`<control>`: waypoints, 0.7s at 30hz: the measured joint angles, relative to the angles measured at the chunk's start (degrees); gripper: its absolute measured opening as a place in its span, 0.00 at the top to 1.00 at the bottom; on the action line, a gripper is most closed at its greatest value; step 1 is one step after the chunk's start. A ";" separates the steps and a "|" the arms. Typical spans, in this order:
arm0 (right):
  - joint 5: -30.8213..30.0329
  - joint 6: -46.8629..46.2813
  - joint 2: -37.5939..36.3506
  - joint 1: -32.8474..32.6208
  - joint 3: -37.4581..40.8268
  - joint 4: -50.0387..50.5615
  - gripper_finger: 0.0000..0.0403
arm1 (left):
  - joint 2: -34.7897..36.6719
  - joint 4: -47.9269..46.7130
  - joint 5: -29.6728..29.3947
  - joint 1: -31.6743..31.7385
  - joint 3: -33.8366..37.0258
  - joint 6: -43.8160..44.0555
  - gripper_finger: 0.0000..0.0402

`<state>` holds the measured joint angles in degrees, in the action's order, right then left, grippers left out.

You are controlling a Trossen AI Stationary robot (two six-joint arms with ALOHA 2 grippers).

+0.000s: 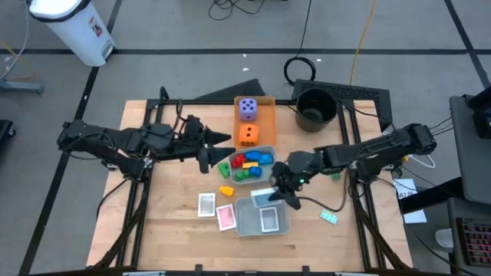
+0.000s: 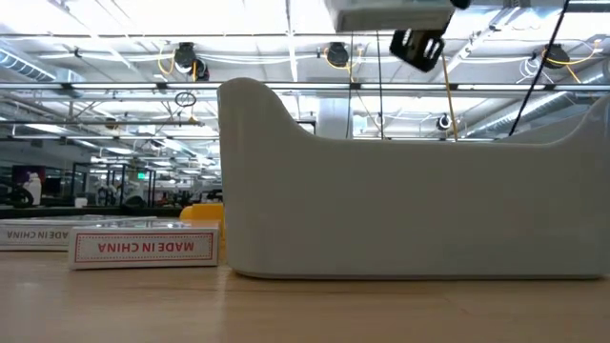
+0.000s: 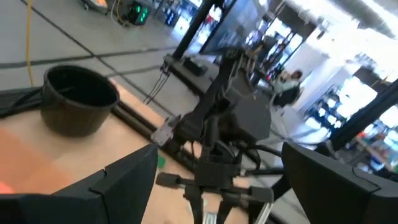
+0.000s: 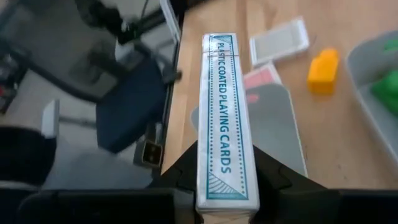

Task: Pick & Place Toys
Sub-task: Put the white and blue and green playing card pack into the bottom gray bin

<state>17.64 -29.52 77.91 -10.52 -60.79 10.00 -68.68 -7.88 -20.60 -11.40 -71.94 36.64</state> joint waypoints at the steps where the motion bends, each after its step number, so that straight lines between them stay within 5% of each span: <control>1: 1.26 1.08 1.59 0.38 -1.52 1.36 0.84 | -0.07 -0.76 0.24 -0.02 0.00 -0.01 0.14; 13: 7.84 18.31 20.24 1.66 -23.89 27.03 0.84 | -0.03 -6.58 5.69 0.02 0.02 -0.57 0.14; 21: 8.16 20.82 30.11 1.84 -32.55 32.43 0.84 | -0.05 -8.21 8.90 0.07 0.02 -2.69 0.14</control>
<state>25.80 -8.70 108.02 -8.69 -93.35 42.43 -68.73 -16.09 -11.70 -11.33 -71.92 33.94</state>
